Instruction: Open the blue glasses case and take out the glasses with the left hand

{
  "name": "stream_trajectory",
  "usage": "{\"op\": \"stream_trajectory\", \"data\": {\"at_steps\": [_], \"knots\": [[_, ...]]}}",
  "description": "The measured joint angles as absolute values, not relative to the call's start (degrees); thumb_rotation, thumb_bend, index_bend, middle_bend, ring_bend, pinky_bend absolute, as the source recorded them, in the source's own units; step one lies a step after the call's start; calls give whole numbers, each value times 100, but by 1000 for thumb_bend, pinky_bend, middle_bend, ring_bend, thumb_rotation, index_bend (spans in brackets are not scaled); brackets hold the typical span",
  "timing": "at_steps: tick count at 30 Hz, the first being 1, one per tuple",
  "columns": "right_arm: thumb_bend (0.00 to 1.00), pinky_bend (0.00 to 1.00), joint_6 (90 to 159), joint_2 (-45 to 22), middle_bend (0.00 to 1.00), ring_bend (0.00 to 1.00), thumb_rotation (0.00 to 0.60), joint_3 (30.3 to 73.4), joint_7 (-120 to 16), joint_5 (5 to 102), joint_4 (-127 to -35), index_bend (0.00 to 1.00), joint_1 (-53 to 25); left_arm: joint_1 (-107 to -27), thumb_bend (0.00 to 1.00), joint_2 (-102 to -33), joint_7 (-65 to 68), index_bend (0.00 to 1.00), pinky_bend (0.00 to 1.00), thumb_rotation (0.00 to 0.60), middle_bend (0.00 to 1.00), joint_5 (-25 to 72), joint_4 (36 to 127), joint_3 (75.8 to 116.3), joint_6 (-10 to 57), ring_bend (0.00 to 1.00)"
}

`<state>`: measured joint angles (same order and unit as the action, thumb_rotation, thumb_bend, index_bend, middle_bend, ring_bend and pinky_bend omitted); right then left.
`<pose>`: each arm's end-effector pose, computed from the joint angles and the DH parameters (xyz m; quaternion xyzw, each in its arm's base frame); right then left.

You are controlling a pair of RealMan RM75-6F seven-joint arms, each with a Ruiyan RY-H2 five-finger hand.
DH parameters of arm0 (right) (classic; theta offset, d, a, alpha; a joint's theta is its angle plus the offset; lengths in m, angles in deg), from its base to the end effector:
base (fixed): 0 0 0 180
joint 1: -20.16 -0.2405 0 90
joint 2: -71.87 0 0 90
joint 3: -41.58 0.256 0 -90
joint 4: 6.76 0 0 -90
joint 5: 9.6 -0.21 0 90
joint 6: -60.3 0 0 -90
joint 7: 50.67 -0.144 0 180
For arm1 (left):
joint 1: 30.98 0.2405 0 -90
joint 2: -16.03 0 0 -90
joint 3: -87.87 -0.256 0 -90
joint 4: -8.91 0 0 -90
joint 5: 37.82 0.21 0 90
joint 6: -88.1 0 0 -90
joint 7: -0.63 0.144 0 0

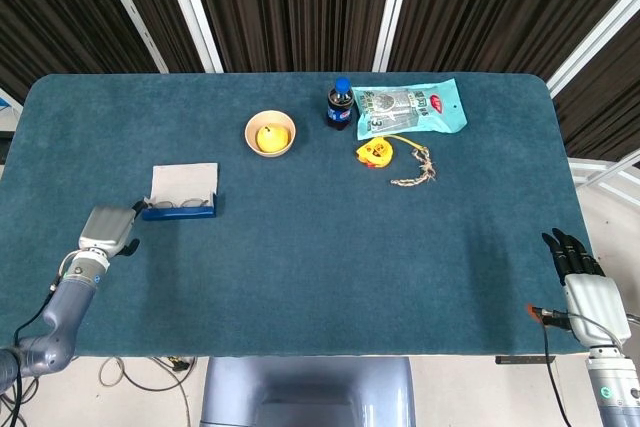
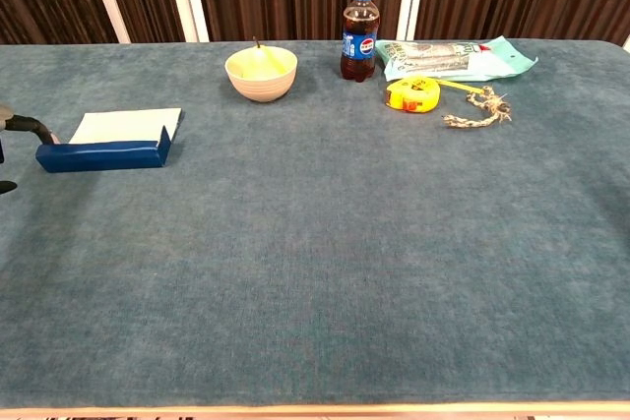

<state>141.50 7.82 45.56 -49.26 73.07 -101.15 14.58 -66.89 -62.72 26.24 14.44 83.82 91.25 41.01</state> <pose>-0.3110 -0.1881 0.1527 0.5878 -0.4143 0.3733 0.5860 -0.3015 0.3416 0.0483 -0.7278 -0.3984 -0.1520 0.5371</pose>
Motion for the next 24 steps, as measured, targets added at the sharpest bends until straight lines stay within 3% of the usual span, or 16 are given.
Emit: {"op": "stream_trajectory", "data": {"at_steps": [8,24], "knots": [[187,200,14149,781,0,0,600,4554,-4929,7307,-10117,0,1459,-6693,338,-6106,2674,271,911,600,908,1427,8754,9052,4117,806],[187,200,14138,790,0,0,600,4552,-4948,7309,-10126,0,1455,-7028,338,-5780,3060,233,911,600,907,1611,10430,8778,4374,806]]}}
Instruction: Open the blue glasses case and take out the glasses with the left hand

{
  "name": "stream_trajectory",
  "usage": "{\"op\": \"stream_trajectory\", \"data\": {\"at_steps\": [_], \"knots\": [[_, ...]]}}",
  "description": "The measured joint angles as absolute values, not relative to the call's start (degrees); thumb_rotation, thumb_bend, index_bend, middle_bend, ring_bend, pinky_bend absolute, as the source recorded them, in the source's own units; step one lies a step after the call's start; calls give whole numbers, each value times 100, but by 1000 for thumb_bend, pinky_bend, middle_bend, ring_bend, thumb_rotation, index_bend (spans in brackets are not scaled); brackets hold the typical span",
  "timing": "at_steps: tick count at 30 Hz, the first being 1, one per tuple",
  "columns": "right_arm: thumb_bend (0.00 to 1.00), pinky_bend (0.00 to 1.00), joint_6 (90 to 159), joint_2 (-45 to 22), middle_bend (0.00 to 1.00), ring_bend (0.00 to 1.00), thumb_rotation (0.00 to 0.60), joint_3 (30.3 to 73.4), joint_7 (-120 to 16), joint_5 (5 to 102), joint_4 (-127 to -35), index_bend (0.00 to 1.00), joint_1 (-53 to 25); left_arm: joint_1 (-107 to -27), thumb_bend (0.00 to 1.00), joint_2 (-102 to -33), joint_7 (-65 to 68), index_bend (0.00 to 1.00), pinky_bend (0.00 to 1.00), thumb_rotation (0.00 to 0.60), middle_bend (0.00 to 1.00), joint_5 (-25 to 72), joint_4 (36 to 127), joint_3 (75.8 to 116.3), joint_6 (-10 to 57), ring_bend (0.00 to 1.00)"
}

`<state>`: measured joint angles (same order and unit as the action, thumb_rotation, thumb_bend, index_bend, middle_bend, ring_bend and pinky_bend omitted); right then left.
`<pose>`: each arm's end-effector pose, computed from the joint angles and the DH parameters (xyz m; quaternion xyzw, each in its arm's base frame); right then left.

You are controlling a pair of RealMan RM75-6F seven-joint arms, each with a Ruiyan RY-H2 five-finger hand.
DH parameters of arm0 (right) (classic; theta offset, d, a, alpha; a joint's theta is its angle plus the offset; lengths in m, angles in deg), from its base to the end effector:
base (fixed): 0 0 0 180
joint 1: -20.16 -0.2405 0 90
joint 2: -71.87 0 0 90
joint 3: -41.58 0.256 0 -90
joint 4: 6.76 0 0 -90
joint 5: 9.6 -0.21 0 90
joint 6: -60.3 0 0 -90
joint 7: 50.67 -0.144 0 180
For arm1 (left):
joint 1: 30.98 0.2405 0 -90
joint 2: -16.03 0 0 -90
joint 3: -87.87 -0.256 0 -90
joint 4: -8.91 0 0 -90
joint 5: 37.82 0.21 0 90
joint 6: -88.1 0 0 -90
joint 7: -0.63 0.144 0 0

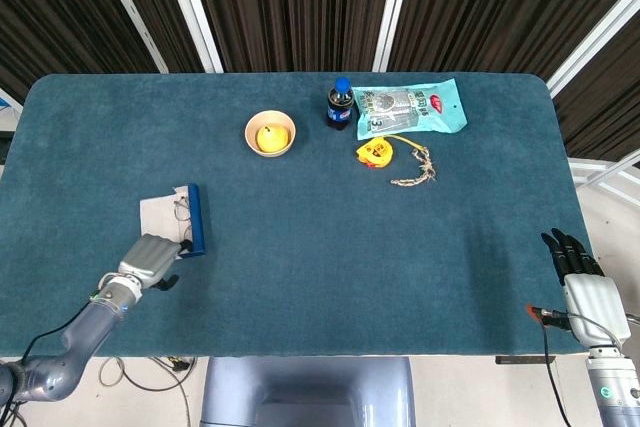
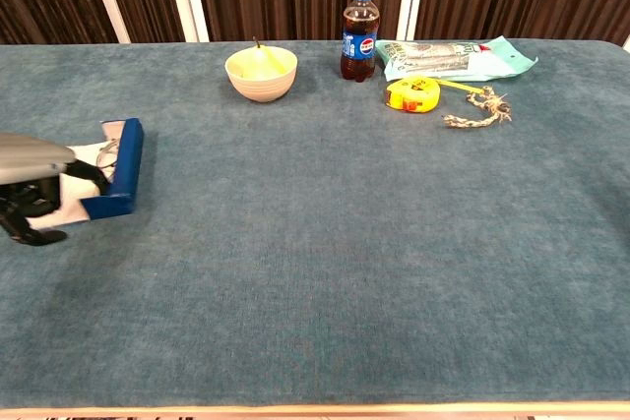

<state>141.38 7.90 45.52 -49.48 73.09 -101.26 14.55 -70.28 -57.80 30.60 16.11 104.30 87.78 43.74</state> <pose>-0.3107 -0.1881 0.1526 0.5877 -0.4162 0.3740 0.5844 -0.2294 0.2923 0.0153 -0.8064 -0.4034 -0.1634 0.4003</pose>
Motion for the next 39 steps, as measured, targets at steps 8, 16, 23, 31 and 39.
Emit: {"op": "stream_trajectory", "data": {"at_steps": [8,16,23,31,39], "knots": [[188,200,14121,806,0,0,600,4552,-4977,7296,-10137,0,1453,-7200,338,-6233,2982,187,911,600,905,1614,10469,8947,4212,805],[188,200,14101,816,0,0,600,4552,-5019,7288,-10134,0,1449,-7144,338,-6256,2324,187,911,600,907,1841,10490,9183,3990,805],[188,200,14097,811,0,0,600,4554,-5009,7276,-10145,0,1449,-7024,338,-6029,1269,179,911,600,913,2376,10430,9422,3925,810],[187,201,14096,808,0,0,600,4554,-4987,7270,-10162,0,1448,-7189,321,-6010,1428,132,932,600,931,2074,9765,9542,4089,827],[188,201,14094,814,0,0,600,4559,-4988,7252,-10165,0,1451,-7726,312,-6197,2578,133,934,600,931,805,9114,9437,4488,828]]}}
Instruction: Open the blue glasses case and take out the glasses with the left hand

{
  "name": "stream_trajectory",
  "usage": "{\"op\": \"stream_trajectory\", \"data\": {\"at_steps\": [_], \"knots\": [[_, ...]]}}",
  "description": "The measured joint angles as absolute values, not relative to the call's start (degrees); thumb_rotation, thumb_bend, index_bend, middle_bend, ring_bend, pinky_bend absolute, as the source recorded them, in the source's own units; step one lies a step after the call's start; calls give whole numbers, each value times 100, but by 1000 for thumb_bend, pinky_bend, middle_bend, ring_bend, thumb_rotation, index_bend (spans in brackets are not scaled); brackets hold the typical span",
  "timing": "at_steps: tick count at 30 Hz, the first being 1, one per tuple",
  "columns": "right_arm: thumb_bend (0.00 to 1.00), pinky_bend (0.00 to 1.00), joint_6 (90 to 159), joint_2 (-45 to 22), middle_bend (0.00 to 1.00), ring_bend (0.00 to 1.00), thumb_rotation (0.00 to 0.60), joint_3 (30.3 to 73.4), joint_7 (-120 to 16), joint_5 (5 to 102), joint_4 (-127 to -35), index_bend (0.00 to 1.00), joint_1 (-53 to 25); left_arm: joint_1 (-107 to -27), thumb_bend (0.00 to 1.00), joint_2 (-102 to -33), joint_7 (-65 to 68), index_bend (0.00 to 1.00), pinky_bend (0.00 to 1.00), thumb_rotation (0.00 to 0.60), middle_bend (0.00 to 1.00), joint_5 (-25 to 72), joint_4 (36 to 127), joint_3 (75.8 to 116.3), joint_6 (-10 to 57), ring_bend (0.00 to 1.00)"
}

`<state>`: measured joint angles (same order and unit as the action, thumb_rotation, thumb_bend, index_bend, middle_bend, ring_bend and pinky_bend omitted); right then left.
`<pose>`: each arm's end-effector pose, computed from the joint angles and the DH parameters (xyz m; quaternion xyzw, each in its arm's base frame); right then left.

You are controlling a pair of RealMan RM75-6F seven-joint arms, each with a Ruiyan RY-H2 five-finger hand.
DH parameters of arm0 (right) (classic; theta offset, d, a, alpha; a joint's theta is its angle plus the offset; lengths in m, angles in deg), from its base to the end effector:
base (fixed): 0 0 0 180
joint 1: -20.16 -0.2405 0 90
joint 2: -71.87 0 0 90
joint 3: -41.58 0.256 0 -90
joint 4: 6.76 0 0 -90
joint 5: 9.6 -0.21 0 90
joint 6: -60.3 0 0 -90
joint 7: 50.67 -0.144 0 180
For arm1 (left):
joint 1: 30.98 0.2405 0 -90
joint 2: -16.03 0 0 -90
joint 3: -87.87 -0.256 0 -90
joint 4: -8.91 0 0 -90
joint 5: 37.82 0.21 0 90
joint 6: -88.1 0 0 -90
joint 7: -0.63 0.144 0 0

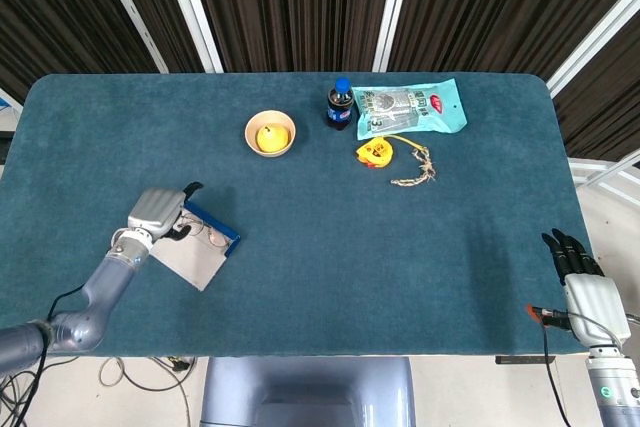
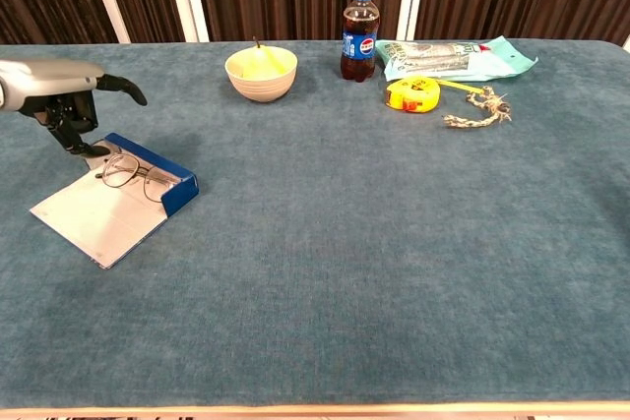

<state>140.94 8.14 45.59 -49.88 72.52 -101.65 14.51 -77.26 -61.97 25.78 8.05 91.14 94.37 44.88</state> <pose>-0.3112 -0.1883 0.1529 0.5842 -0.4229 0.3736 0.5833 -0.2143 0.3755 0.0303 -0.7476 -0.4171 -0.2179 0.4686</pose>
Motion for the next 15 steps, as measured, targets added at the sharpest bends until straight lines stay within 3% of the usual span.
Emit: {"op": "stream_trajectory", "data": {"at_steps": [15], "knots": [[187,200,14101,819,0,0,600,4554,-4997,7264,-10164,0,1454,-8191,312,-6411,3459,257,943,600,948,-611,8805,8927,4563,841]]}}
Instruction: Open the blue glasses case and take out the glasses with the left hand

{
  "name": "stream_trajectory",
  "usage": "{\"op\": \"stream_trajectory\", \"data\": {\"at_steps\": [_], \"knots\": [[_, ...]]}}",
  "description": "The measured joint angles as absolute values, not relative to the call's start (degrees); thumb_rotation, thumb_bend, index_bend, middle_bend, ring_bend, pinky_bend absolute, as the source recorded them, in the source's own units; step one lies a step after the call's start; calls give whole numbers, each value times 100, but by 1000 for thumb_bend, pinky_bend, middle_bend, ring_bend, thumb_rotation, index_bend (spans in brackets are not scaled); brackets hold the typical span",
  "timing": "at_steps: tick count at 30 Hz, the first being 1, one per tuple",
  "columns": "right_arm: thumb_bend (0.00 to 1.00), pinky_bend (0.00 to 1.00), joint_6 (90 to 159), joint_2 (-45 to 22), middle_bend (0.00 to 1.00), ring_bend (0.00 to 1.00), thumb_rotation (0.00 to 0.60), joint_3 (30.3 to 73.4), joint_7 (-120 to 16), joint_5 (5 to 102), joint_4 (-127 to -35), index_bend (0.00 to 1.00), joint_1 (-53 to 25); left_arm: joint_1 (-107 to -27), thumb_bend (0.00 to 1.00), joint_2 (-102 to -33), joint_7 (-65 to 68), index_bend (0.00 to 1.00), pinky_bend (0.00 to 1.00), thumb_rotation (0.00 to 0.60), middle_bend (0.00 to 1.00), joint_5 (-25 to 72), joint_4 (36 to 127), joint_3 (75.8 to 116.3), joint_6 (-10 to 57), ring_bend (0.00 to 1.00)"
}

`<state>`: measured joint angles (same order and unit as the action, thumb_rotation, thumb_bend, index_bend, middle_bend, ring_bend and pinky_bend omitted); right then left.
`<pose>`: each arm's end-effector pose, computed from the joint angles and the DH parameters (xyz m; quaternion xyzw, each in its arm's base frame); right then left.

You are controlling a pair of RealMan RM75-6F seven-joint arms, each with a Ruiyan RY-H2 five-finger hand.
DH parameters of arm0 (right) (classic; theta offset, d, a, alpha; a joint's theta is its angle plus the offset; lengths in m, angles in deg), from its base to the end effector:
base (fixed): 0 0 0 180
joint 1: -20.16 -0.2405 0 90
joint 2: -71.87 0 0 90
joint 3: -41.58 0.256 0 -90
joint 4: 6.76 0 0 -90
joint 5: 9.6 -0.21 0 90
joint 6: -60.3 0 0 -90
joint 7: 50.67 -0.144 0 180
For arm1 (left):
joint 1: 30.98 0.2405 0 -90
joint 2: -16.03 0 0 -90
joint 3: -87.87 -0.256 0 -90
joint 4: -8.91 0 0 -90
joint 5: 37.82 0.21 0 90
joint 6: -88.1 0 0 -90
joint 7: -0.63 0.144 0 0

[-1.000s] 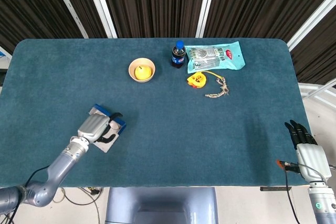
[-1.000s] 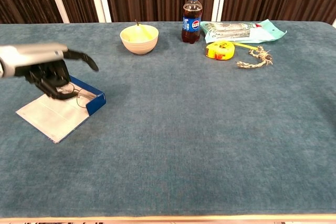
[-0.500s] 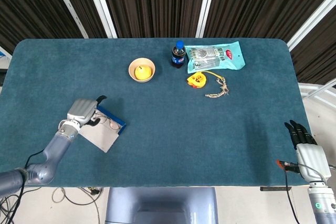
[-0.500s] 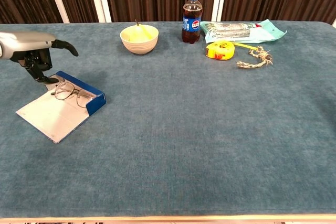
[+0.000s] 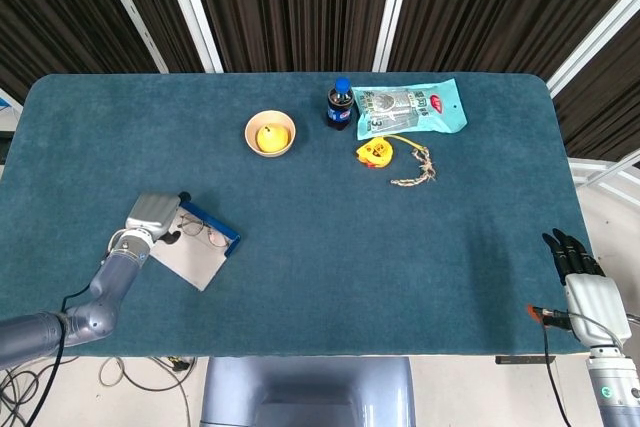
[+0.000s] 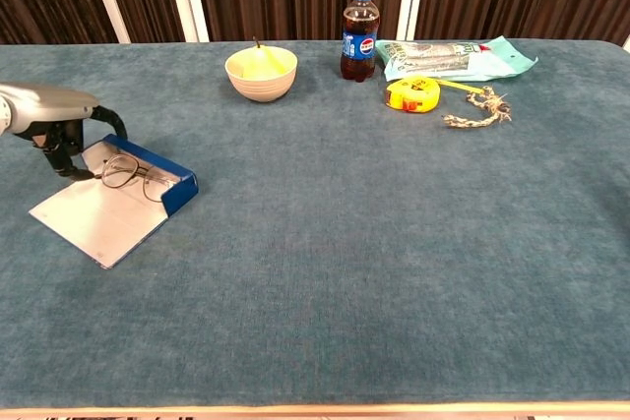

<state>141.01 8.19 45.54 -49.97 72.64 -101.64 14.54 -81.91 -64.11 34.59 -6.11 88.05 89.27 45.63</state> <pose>-0.3111 -0.1880 0.1531 0.5846 -0.4226 0.3740 0.5829 -0.2328 0.3793 0.0192 -0.7469 -0.4256 -0.1366 0.4923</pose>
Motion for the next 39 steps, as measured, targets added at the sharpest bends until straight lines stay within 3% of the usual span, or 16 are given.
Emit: {"op": "stream_trajectory", "data": {"at_steps": [7,18,26,39], "knots": [[187,201,14108,816,0,0,600,4556,-4987,7263,-10168,0,1457,-8125,312,-6239,3396,320,949,600,957,-597,9079,8812,4432,851],[188,200,14106,813,0,0,600,4552,-4992,7274,-10171,0,1455,-7887,311,-6037,2957,297,956,600,967,-260,9326,8850,4126,861],[191,200,14100,816,0,0,600,4554,-5007,7273,-10166,0,1452,-7815,311,-6422,2778,365,968,600,987,128,9138,9058,3725,879],[191,200,14088,822,0,0,600,4556,-5036,7267,-10157,0,1448,-7964,311,-6884,2971,425,971,600,990,250,8704,9175,3885,883]]}}
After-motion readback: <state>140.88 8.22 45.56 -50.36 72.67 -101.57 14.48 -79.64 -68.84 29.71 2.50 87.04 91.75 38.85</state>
